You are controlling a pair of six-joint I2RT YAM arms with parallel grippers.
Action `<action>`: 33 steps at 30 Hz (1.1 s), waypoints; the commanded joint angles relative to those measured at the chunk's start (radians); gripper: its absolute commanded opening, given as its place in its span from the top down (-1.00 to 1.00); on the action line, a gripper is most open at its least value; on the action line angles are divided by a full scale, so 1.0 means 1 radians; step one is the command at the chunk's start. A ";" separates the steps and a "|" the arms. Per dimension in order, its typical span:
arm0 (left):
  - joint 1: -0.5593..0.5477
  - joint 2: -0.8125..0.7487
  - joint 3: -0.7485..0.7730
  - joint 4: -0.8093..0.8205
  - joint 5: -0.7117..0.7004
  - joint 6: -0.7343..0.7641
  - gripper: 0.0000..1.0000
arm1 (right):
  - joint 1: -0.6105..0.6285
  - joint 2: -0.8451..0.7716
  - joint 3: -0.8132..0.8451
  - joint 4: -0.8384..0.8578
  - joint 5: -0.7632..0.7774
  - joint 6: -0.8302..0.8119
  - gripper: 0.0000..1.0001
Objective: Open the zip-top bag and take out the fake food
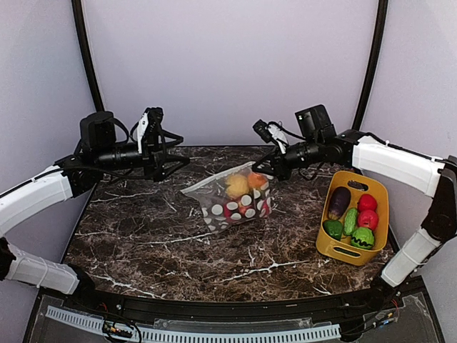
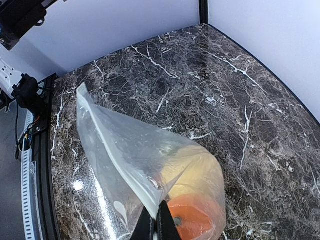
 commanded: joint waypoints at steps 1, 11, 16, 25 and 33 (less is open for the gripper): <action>-0.018 -0.016 0.048 -0.128 -0.063 0.103 -0.51 | 0.043 0.053 0.078 -0.148 0.044 0.042 1.00; -0.171 0.136 0.087 -0.196 -0.105 0.274 -0.45 | 0.131 0.105 0.130 -0.165 0.003 0.051 1.00; -0.215 0.207 0.115 -0.249 -0.154 0.352 -0.29 | 0.140 0.109 0.117 -0.155 -0.024 0.060 1.00; -0.257 0.276 0.134 -0.331 -0.241 0.434 0.57 | 0.141 0.096 0.113 -0.142 -0.124 0.052 1.00; -0.238 0.189 0.041 -0.268 -0.207 0.413 0.98 | 0.122 -0.111 -0.105 0.077 -0.076 0.041 -0.30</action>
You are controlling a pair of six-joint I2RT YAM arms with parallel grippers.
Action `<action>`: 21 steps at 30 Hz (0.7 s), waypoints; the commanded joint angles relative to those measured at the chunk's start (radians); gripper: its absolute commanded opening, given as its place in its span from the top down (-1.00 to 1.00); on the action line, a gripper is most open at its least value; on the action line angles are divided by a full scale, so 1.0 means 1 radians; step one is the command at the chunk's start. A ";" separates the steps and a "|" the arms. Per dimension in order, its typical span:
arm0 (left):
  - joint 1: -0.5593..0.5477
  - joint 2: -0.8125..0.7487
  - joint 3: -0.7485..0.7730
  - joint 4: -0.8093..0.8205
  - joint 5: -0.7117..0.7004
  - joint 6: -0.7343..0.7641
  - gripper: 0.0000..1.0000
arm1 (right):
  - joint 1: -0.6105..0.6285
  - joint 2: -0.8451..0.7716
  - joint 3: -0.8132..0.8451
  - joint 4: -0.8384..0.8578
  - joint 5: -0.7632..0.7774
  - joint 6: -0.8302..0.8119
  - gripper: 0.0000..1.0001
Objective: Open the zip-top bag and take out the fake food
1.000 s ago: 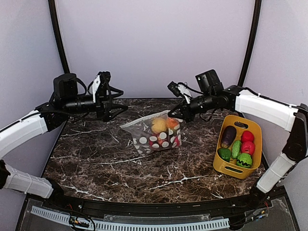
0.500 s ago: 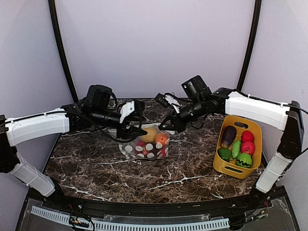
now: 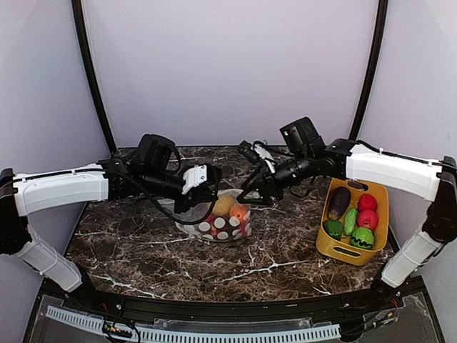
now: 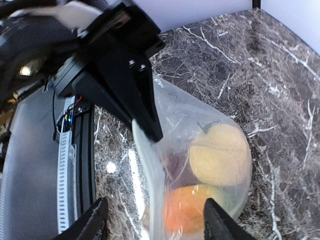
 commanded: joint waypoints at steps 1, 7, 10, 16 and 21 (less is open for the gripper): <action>0.030 -0.095 -0.070 0.015 0.075 -0.008 0.98 | -0.011 -0.203 -0.191 0.228 0.014 -0.015 -0.33; 0.102 -0.150 -0.117 0.069 0.233 -0.061 0.98 | -0.011 -0.375 -0.452 0.510 0.068 -0.038 -0.33; 0.122 -0.155 -0.120 0.094 0.308 -0.086 0.98 | -0.010 -0.386 -0.518 0.592 0.073 -0.039 -0.32; 0.129 -0.163 -0.139 0.136 0.350 -0.115 0.98 | -0.006 -0.342 -0.549 0.712 0.059 -0.015 -0.25; 0.128 -0.167 -0.147 0.154 0.360 -0.127 0.98 | -0.002 -0.293 -0.536 0.799 0.004 0.040 -0.21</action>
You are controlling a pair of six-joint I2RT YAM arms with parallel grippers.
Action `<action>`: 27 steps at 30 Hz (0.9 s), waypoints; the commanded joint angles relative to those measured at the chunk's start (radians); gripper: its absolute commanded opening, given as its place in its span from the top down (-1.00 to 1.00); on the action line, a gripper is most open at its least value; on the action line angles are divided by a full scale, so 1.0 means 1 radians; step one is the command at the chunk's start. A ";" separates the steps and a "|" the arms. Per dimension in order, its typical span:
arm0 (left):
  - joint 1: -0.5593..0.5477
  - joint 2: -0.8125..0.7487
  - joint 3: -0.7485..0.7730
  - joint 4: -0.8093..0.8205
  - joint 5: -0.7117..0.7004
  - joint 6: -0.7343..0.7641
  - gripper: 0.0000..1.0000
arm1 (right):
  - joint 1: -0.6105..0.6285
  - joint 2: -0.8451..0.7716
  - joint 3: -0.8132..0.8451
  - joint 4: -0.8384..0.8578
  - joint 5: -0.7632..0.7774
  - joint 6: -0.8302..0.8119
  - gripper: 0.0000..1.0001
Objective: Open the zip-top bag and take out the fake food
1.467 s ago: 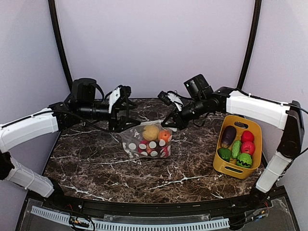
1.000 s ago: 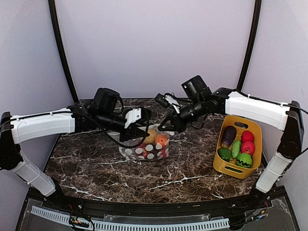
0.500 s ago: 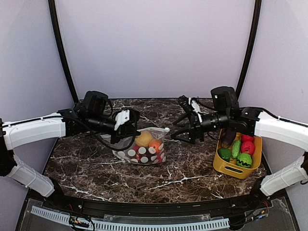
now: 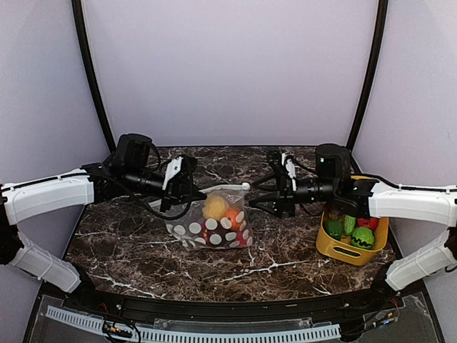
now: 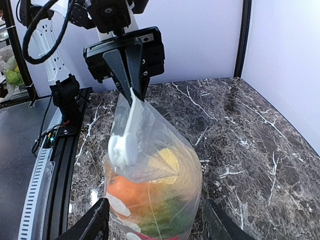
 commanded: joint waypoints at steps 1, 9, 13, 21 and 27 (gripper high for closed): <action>0.003 -0.040 -0.017 0.053 0.055 -0.027 0.98 | 0.009 0.034 0.004 0.168 -0.050 0.061 -0.21; 0.004 -0.031 -0.017 0.056 0.068 -0.031 0.98 | 0.019 0.083 0.040 0.184 -0.082 0.068 0.10; 0.004 -0.026 -0.019 0.055 0.065 -0.030 0.98 | 0.020 0.088 0.054 0.181 -0.098 0.070 0.10; 0.004 -0.020 -0.019 0.055 0.060 -0.029 0.98 | 0.022 0.097 0.069 0.177 -0.135 0.075 0.12; 0.004 -0.019 -0.019 0.055 0.051 -0.029 0.98 | 0.023 0.106 0.078 0.164 -0.157 0.069 0.64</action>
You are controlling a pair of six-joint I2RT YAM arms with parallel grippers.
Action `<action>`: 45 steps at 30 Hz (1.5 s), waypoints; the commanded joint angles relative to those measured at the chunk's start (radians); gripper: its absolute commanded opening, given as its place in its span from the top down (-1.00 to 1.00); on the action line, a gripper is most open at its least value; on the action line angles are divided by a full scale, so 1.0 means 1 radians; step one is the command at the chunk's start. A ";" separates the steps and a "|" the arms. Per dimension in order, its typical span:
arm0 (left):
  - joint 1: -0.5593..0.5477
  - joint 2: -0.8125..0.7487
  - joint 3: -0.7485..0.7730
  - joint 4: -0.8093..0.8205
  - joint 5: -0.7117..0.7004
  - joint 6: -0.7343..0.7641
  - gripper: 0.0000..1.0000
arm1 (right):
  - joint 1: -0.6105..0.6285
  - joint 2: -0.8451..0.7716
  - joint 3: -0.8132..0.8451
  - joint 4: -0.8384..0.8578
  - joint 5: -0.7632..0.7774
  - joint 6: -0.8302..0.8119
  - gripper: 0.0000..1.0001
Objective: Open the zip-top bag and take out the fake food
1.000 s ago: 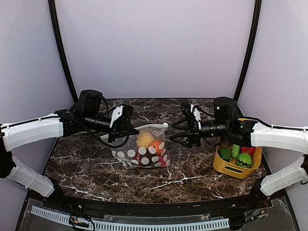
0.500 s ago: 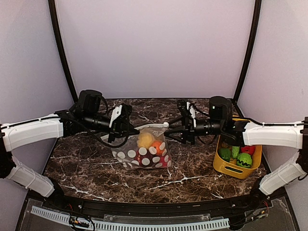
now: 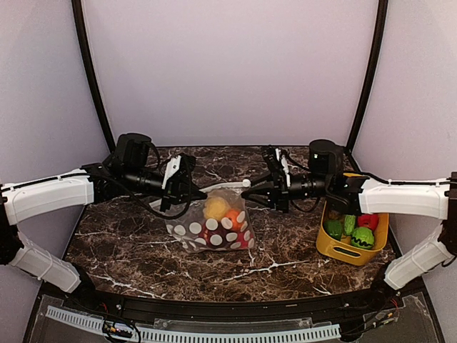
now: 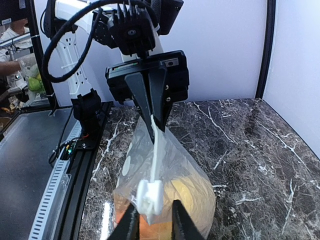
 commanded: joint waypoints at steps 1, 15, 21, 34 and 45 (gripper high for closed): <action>0.004 -0.017 -0.014 0.028 0.013 -0.010 0.98 | 0.007 0.010 0.031 0.018 -0.033 0.002 0.69; -0.037 0.010 0.101 -0.079 -0.089 -0.037 -0.07 | 0.031 0.010 0.085 -0.100 0.028 -0.050 1.00; -0.124 0.030 0.157 0.015 -0.093 -0.081 -0.10 | 0.050 0.004 0.091 -0.131 0.078 -0.105 1.00; -0.168 0.173 0.259 0.087 -0.034 -0.154 0.09 | 0.085 -0.021 0.086 -0.166 0.139 -0.167 1.00; -0.172 0.229 0.294 0.048 0.040 -0.141 0.44 | 0.088 -0.027 0.080 -0.166 0.149 -0.174 1.00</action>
